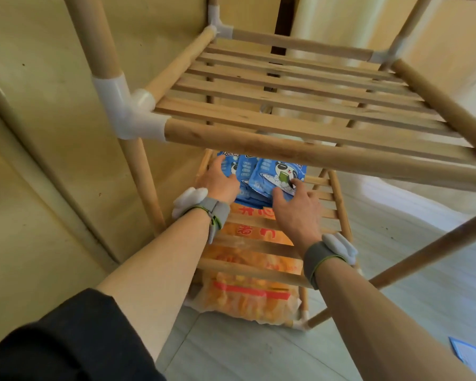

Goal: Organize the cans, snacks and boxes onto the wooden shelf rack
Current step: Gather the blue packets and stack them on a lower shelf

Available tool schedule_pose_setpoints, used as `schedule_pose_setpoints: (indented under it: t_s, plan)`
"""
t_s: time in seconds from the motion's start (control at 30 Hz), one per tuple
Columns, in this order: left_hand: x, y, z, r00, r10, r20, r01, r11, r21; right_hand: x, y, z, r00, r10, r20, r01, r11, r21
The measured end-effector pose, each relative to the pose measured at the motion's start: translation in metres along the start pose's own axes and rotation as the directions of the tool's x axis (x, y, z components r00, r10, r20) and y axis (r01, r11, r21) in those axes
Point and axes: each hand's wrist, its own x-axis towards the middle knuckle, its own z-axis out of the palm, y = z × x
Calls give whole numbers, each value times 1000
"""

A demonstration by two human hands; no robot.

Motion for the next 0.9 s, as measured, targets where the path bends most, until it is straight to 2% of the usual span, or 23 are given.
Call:
schedule_pose_setpoints:
  t_s: [0.03,0.1,0.2,0.3,0.4,0.5,0.57,0.63,0.67,0.77,0.83,0.9]
  plan:
    - [-2,1,1,1000,0,22,1,999,-40,0,0,1,1000,-15,4,15,999,-33]
    - [-7,1,5,998,25,-52,-32,991,-132,0,-1,4,998,-53,-12,52,994,-101]
    - [-10,-2,12,964,6,-267,-47,988,-146,0,-1,6,995,-100,-12,99,990,-97]
    - [1,-10,7,951,-7,-310,-26,994,-104,-3,-4,8,988,-153,15,153,978,-142]
    - [2,-12,7,974,112,-197,-72,977,199,0,-13,10,991,-137,-7,129,945,-301]
    - [-10,-19,12,944,274,-183,-149,850,505,5,-16,7,997,-57,-55,36,943,-332]
    - [-17,-29,13,898,413,-150,-259,773,579,6,-8,2,995,-21,-100,-11,951,-308]
    - [-23,-39,13,850,516,-105,-362,718,595,3,3,0,992,-41,-118,3,952,-306]
    - [-25,-42,11,854,516,-57,-386,705,595,2,5,1,990,-58,-132,15,952,-305]
    - [-24,-41,13,911,377,165,-391,671,629,-4,10,5,981,-101,-166,44,949,-312]
    - [-12,-35,10,923,304,235,-383,675,631,-7,11,6,980,-138,-141,84,939,-333]
    - [1,-28,5,931,254,261,-363,723,588,-7,11,5,979,-166,-116,116,930,-348]
